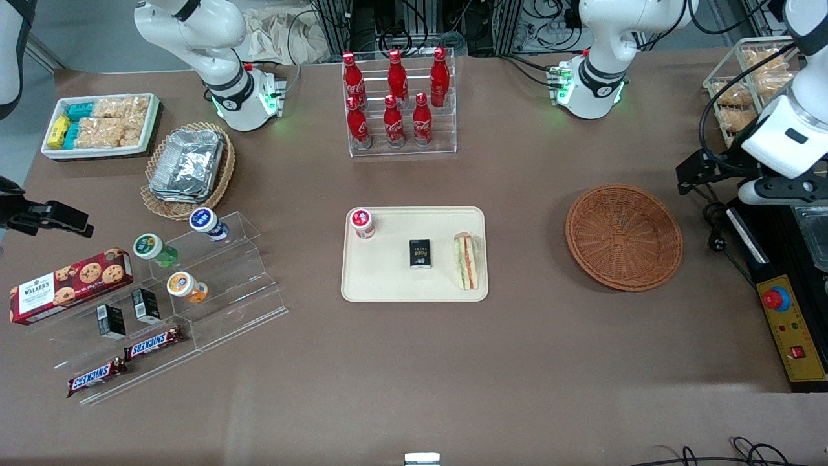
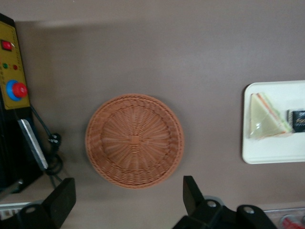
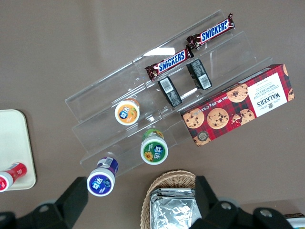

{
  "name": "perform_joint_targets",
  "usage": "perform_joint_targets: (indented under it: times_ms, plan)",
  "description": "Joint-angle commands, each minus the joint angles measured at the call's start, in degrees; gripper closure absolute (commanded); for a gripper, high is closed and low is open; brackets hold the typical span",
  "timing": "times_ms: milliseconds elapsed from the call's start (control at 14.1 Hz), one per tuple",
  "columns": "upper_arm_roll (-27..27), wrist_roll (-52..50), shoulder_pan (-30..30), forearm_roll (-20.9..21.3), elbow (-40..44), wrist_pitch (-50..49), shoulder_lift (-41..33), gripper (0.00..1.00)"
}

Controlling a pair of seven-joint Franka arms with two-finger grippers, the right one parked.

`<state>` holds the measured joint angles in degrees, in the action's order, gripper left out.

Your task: Place sandwich from basket to tray

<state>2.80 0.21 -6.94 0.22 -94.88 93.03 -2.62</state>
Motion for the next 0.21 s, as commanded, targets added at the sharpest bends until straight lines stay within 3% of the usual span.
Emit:
perform_joint_targets:
  times_ms: [0,141]
  plan:
    - [-0.2,3.5,1.4,1.0,1.5,-0.6,0.3,0.0]
    - [0.0,3.7,2.0,0.5,2.9,-0.6,1.5,0.0]
